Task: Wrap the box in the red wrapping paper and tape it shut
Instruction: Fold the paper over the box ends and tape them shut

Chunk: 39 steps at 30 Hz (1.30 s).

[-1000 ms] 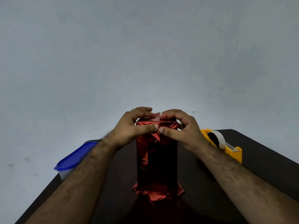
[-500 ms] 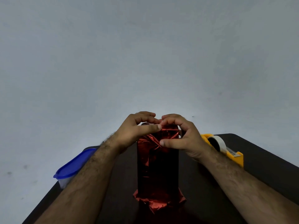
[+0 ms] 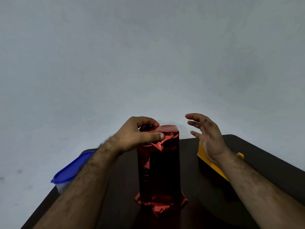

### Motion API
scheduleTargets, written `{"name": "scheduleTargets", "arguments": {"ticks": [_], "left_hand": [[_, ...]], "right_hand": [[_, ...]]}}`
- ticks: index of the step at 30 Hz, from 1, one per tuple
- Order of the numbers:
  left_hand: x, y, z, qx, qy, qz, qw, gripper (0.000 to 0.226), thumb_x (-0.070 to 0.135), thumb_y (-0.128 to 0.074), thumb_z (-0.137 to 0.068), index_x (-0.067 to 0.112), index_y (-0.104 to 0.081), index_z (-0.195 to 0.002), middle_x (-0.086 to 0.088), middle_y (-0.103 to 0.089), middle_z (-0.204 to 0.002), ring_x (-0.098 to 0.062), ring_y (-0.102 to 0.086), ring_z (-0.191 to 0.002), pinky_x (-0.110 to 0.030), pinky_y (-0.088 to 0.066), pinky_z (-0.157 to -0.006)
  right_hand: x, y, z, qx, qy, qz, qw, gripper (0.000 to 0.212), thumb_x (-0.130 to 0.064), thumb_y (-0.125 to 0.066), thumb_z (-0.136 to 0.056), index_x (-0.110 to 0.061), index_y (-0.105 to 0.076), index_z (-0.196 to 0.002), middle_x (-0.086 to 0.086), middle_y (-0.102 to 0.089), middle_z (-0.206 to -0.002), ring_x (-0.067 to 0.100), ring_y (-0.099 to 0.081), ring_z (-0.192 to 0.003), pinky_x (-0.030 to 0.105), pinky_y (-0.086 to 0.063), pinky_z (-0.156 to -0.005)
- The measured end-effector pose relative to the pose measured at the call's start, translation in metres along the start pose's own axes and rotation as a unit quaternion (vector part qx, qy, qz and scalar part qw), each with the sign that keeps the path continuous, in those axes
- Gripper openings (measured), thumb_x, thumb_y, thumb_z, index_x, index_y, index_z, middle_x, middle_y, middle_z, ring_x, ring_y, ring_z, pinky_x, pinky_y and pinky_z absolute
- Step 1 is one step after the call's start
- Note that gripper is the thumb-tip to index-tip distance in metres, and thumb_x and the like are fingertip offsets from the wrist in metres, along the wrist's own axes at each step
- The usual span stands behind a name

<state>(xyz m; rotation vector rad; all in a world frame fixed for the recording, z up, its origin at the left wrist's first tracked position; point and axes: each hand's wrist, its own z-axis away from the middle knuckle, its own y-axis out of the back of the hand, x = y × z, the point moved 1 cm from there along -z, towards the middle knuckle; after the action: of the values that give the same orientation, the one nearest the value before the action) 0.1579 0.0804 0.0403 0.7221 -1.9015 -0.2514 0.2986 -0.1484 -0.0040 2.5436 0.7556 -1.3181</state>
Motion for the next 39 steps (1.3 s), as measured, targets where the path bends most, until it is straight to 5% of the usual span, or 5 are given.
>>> {"name": "scheduleTargets", "arguments": {"ticks": [6,17,20,30,39], "left_hand": [[0.009,-0.010,0.001,-0.005,-0.004,0.000,1.000,0.046,0.045,-0.093,-0.067,0.022,-0.078,-0.104,-0.004,-0.080,-0.099,-0.024,-0.078,-0.091,-0.043,-0.063,-0.085],[0.026,-0.041,0.000,0.016,-0.028,-0.020,0.999,0.062,0.063,-0.089,-0.055,0.026,-0.075,-0.103,0.004,-0.078,-0.096,-0.017,-0.077,-0.088,-0.046,-0.065,-0.084],[0.027,-0.039,0.001,0.010,-0.021,-0.019,1.000,0.060,0.062,-0.089,-0.055,0.026,-0.075,-0.100,0.003,-0.079,-0.093,-0.018,-0.077,-0.086,-0.049,-0.065,-0.084],[0.020,-0.036,-0.002,-0.002,-0.020,-0.015,1.000,0.066,0.068,-0.087,-0.053,0.025,-0.075,-0.102,0.003,-0.079,-0.094,-0.021,-0.078,-0.087,-0.042,-0.064,-0.080],[0.019,-0.036,-0.003,0.000,-0.017,-0.011,1.000,0.061,0.066,-0.085,-0.057,0.022,-0.077,-0.099,0.000,-0.079,-0.092,-0.022,-0.078,-0.084,-0.042,-0.063,-0.077]], "right_hand": [[-0.006,0.027,0.018,0.089,-0.001,0.140,0.986,0.010,-0.028,-0.076,-0.093,-0.023,-0.079,-0.101,-0.012,-0.076,-0.109,0.008,-0.068,-0.101,0.031,-0.054,-0.092],[-0.013,0.117,0.022,0.144,-0.222,0.468,0.843,0.036,-0.045,-0.067,-0.097,-0.011,-0.079,-0.099,0.006,-0.074,-0.106,0.025,-0.066,-0.098,0.030,-0.050,-0.074],[-0.012,0.114,0.023,0.129,-0.315,0.447,0.827,0.032,-0.042,-0.072,-0.095,-0.011,-0.067,-0.088,0.006,-0.061,-0.089,0.019,-0.054,-0.070,0.027,-0.035,-0.053],[-0.014,0.112,0.014,0.171,-0.430,0.359,0.810,0.018,-0.009,-0.074,-0.083,-0.008,-0.062,-0.096,0.009,-0.049,-0.077,0.019,-0.048,-0.059,0.028,-0.041,-0.051],[-0.011,0.123,0.018,0.186,-0.485,0.156,0.840,0.020,-0.015,-0.061,-0.100,-0.009,-0.061,-0.120,0.007,-0.053,-0.102,0.018,-0.053,-0.072,0.052,-0.064,-0.065]]}}
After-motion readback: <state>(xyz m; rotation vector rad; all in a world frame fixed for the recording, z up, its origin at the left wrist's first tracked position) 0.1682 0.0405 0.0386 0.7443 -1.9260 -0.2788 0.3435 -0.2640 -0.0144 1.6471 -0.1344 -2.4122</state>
